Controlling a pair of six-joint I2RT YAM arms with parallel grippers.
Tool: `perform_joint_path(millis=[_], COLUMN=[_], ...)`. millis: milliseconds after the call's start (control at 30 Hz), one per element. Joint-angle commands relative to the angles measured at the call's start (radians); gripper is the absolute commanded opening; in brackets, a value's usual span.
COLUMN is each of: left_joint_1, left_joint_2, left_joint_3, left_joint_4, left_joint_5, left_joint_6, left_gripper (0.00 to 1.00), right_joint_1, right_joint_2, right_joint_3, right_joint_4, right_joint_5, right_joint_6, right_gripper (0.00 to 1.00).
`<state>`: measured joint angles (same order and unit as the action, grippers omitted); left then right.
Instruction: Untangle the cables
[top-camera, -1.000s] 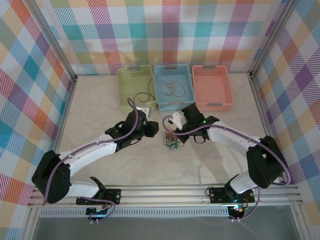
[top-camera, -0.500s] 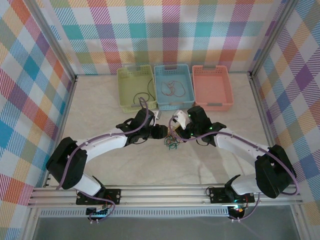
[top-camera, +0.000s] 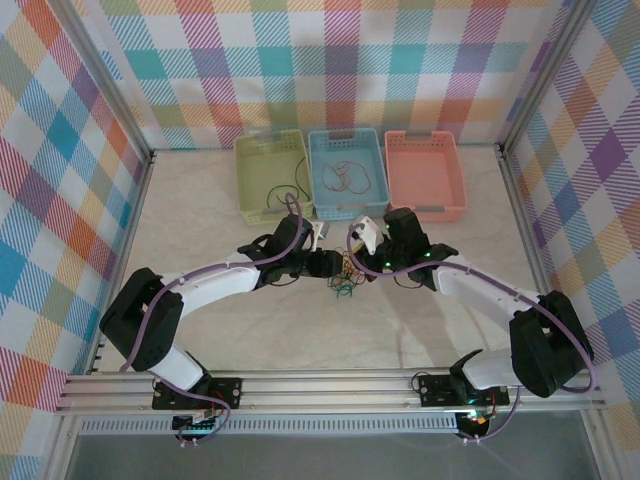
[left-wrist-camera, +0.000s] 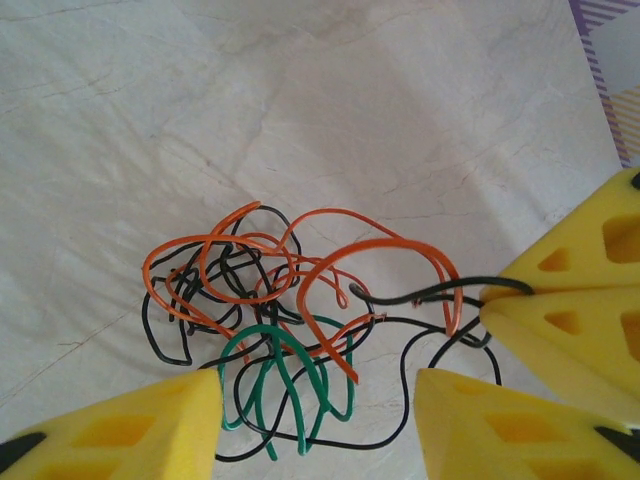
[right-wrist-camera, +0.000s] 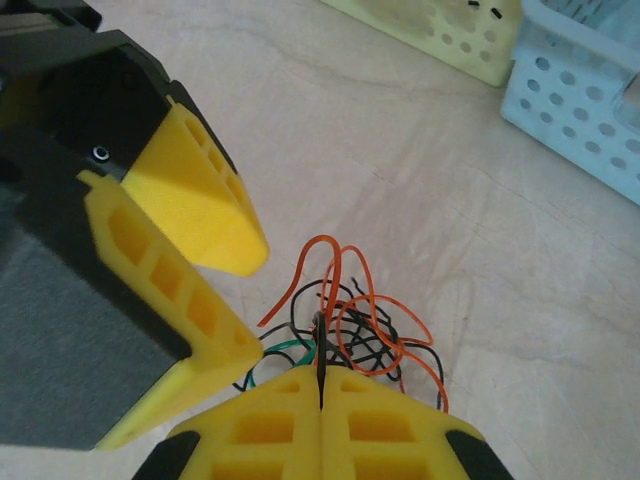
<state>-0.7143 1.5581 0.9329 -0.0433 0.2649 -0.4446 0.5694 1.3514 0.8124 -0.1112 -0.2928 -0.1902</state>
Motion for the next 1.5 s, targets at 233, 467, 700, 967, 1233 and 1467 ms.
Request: perform_joint_path(millis=[233, 467, 700, 967, 1233, 1467], left_joint_1=[0.009, 0.009, 0.009, 0.009, 0.009, 0.009], left_joint_2=[0.002, 0.003, 0.003, -0.022, -0.042, -0.072], left_joint_3=[0.020, 0.024, 0.029, 0.019, 0.002, -0.029], left_joint_4=[0.040, 0.022, 0.004, -0.007, 0.021, 0.080], left_joint_5=[0.015, 0.002, -0.020, -0.054, -0.025, 0.027], left_joint_6=[0.005, 0.006, 0.002, -0.002, -0.009, -0.020], left_gripper=[0.38, 0.22, 0.03, 0.00, 0.00, 0.40], right_joint_1=[-0.008, -0.009, -0.011, -0.016, -0.017, -0.020], right_joint_2=[0.039, 0.034, 0.015, -0.003, -0.005, -0.012], right_joint_3=[0.011, 0.012, 0.004, -0.007, -0.010, -0.014], right_joint_4=[0.012, 0.011, 0.021, 0.031, 0.038, 0.045], right_joint_5=[-0.143, -0.149, -0.154, -0.128, -0.134, -0.138], right_joint_6=[0.020, 0.026, 0.032, 0.040, 0.044, 0.049], right_gripper=[0.00, 0.00, 0.00, 0.00, 0.00, 0.00])
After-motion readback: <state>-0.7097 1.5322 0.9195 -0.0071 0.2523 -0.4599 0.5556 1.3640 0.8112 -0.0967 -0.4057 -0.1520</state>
